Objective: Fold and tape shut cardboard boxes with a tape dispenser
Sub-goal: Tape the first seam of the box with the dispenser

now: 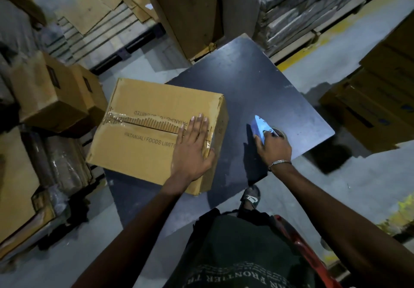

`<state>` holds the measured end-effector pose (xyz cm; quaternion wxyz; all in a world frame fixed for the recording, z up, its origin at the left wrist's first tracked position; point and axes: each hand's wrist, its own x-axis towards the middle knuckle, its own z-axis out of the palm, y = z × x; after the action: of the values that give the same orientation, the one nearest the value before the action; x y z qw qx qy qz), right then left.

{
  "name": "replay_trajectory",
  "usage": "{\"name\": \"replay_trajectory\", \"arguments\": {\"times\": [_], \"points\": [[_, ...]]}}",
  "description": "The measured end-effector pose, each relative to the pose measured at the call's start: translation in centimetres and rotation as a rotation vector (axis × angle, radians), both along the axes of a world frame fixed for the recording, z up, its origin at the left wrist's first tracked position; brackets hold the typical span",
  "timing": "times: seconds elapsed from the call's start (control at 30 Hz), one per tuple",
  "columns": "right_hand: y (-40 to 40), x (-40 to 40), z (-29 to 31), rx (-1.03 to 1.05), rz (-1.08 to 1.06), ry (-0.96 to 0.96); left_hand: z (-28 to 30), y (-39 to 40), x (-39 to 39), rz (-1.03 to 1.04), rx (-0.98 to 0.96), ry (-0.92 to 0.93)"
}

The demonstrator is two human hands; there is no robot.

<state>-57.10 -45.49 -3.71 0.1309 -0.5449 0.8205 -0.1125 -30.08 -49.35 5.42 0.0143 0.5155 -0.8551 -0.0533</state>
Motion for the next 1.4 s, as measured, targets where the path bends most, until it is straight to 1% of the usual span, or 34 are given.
{"name": "replay_trajectory", "arguments": {"times": [0.07, 0.1, 0.17, 0.2, 0.23, 0.27, 0.3, 0.33, 0.37, 0.4, 0.47, 0.53, 0.6, 0.63, 0.7, 0.8, 0.87, 0.9, 0.97, 1.03, 1.07, 1.1, 1.17, 1.2, 1.23, 1.27, 1.33, 1.37, 1.4], "points": [[-0.7, -0.3, -0.7, 0.091, 0.097, 0.027, 0.0, 0.5, -0.8, 0.043, -0.008, 0.008], [-0.9, -0.3, -0.8, 0.126, 0.110, 0.018, 0.0, 0.6, -1.1, 0.061, -0.005, 0.019], [-1.1, 0.4, -0.3, 0.133, 0.054, 0.007, 0.0, 0.7, -1.3, 0.089, 0.010, 0.033], [-1.1, 1.0, 0.4, 0.095, 0.003, -0.005, 0.1, 0.8, -1.3, 0.094, 0.014, 0.040], [-1.0, 2.0, 1.5, 0.003, -0.056, -0.037, 0.2, 0.8, -1.4, 0.092, 0.019, 0.068], [-0.9, 3.5, 2.9, -0.126, -0.092, -0.106, 0.4, 0.8, -1.3, 0.095, 0.042, 0.145], [-0.8, 5.3, 4.5, -0.242, -0.115, -0.252, 0.7, 0.8, -1.0, 0.118, 0.072, 0.275], [-0.6, 7.5, 6.2, -0.320, -0.134, -0.460, 0.9, 0.9, -0.6, 0.161, 0.085, 0.421], [-0.4, 9.8, 7.9, -0.354, -0.149, -0.653, 1.1, 1.1, 0.0, 0.197, 0.055, 0.517], [-0.2, 12.2, 9.0, -0.354, -0.153, -0.799, 1.1, 1.3, 0.6, 0.222, 0.001, 0.526], [0.3, 16.3, 9.4, -0.270, -0.137, -0.997, 0.8, 1.9, 1.5, 0.217, -0.051, 0.341], [1.2, 18.4, 7.5, -0.110, -0.149, -1.170, 0.1, 2.7, 1.7, 0.199, -0.049, 0.175], [1.9, 18.3, 6.0, 0.045, -0.264, -1.304, 0.1, 2.8, 1.8, 0.209, -0.042, 0.159], [2.1, 17.9, 5.9, 0.061, -0.348, -1.350, 0.1, 2.7, 1.7, 0.218, -0.038, 0.167], [1.7, 17.4, 7.1, -0.033, -0.433, -1.323, 0.1, 2.6, 1.7, 0.228, -0.037, 0.165], [0.0, 18.7, 9.1, -0.176, -0.291, -1.247, 0.1, 2.6, 1.9, 0.220, -0.038, 0.150], [-0.9, 19.7, 9.3, -0.141, -0.316, -1.247, -0.1, 2.5, 1.9, 0.206, -0.035, 0.131], [-1.0, 19.7, 8.4, -0.100, -0.390, -1.260, -0.2, 2.4, 1.9, 0.207, -0.031, 0.128], [-0.7, 19.4, 7.8, -0.040, -0.470, -1.339, -0.2, 2.7, 1.9, 0.206, -0.021, 0.126], [-0.8, 19.2, 7.6, -0.060, -0.544, -1.347, -0.2, 3.0, 1.9, 0.212, -0.002, 0.142], [-1.3, 19.3, 8.0, -0.074, -0.578, -1.314, 0.0, 2.7, 1.9, 0.185, 0.016, 0.132], [-1.8, 19.5, 8.6, -0.086, -0.591, -1.244, 0.1, 2.4, 1.9, 0.107, 0.029, 0.076], [-2.7, 19.9, 9.1, -0.115, -0.511, -1.079, 0.0, 1.6, 2.4, -0.138, 0.009, -0.070], [-3.0, 19.9, 9.3, -0.121, -0.462, -1.009, -0.1, 1.1, 2.9, -0.220, 0.014, -0.099], [-3.1, 19.9, 8.8, -0.124, -0.421, -0.911, -0.1, 0.5, 3.7, -0.251, 0.033, -0.098], [-3.1, 19.8, 8.9, -0.102, -0.361, -0.771, 0.0, 0.0, 4.6, -0.252, 0.046, -0.075], [-2.8, 19.9, 8.6, -0.030, -0.272, -0.445, 0.1, -0.1, 6.3, -0.221, 0.049, -0.027], [-2.7, 20.2, 8.6, -0.012, -0.251, -0.372, 0.2, 0.0, 6.9, -0.208, 0.053, -0.024], [-2.8, 20.6, 8.5, 0.008, -0.238, -0.351, 0.3, 0.1, 7.3, -0.191, 0.053, -0.025]]}}
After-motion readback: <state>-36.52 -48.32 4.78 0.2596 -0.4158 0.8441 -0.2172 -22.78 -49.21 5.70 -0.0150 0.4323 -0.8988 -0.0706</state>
